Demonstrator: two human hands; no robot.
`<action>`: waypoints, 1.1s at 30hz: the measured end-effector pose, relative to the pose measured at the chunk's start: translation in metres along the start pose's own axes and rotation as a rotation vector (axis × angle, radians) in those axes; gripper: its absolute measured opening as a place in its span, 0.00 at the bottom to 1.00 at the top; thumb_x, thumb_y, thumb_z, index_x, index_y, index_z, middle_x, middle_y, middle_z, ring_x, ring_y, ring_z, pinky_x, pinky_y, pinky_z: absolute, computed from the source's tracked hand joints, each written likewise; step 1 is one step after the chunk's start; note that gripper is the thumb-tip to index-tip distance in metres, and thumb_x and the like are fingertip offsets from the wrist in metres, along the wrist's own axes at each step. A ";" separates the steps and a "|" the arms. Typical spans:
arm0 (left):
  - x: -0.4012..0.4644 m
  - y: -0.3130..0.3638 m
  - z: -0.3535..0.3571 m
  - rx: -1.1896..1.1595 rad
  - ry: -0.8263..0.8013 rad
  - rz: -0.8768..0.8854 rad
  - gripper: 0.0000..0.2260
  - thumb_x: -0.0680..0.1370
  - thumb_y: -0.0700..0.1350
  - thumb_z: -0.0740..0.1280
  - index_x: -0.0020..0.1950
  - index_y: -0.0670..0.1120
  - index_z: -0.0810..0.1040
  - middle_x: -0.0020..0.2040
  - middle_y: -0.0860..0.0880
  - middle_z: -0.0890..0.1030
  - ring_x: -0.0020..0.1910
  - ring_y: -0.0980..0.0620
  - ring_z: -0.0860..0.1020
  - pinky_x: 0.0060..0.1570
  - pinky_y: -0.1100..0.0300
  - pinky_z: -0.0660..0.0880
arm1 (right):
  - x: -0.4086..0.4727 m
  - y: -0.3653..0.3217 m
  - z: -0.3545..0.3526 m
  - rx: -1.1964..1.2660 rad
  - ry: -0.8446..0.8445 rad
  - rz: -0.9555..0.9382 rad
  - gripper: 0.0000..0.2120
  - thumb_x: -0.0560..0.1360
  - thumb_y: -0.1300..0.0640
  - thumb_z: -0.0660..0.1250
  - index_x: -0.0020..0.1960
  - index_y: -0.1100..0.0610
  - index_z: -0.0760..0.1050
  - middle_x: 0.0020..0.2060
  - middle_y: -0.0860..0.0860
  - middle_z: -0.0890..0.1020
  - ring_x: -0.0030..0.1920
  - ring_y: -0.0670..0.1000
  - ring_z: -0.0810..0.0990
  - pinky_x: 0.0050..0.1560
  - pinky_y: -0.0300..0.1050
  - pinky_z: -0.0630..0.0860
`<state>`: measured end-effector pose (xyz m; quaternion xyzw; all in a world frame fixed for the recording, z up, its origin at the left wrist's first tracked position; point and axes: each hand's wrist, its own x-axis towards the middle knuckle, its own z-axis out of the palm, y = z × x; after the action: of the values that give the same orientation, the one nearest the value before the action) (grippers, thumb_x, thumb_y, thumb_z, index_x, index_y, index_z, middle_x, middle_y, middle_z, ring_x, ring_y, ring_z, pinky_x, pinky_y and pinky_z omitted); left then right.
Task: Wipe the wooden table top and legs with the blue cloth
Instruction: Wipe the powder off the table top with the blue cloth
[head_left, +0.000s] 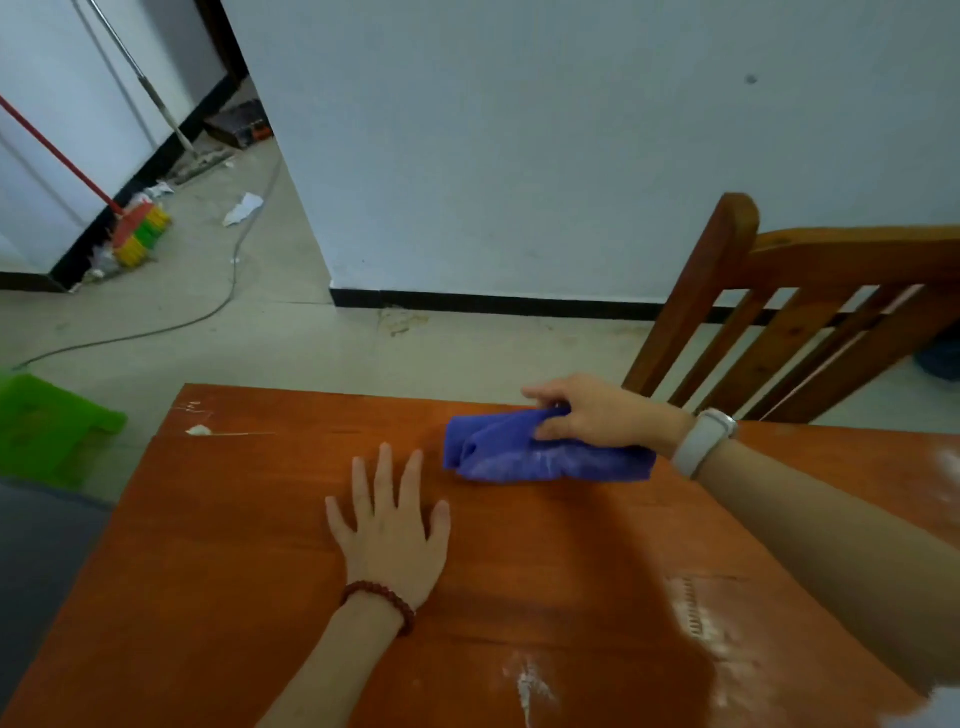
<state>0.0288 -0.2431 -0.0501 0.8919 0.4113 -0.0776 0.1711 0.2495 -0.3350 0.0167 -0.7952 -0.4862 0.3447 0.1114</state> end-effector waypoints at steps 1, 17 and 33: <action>0.001 0.005 0.005 0.021 -0.020 0.008 0.27 0.78 0.60 0.48 0.74 0.57 0.42 0.76 0.49 0.39 0.74 0.46 0.37 0.69 0.40 0.39 | 0.001 0.009 0.003 -0.001 -0.039 0.070 0.16 0.75 0.54 0.65 0.62 0.55 0.74 0.53 0.52 0.81 0.51 0.50 0.78 0.54 0.43 0.72; 0.000 0.006 0.022 0.157 -0.041 0.022 0.32 0.69 0.65 0.36 0.73 0.58 0.37 0.75 0.49 0.37 0.74 0.45 0.36 0.69 0.40 0.36 | -0.039 0.083 -0.007 -0.064 0.833 0.380 0.13 0.76 0.58 0.62 0.60 0.58 0.71 0.55 0.57 0.75 0.53 0.55 0.76 0.51 0.47 0.72; 0.001 0.007 0.017 0.112 -0.075 0.016 0.27 0.78 0.61 0.47 0.73 0.57 0.41 0.76 0.50 0.38 0.74 0.46 0.36 0.69 0.41 0.37 | -0.013 0.016 0.008 0.058 0.575 -0.030 0.13 0.75 0.58 0.64 0.59 0.57 0.73 0.53 0.53 0.76 0.49 0.50 0.75 0.52 0.44 0.71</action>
<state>0.0350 -0.2529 -0.0644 0.8999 0.3922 -0.1324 0.1368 0.2514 -0.3552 0.0079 -0.8494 -0.4365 0.1173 0.2724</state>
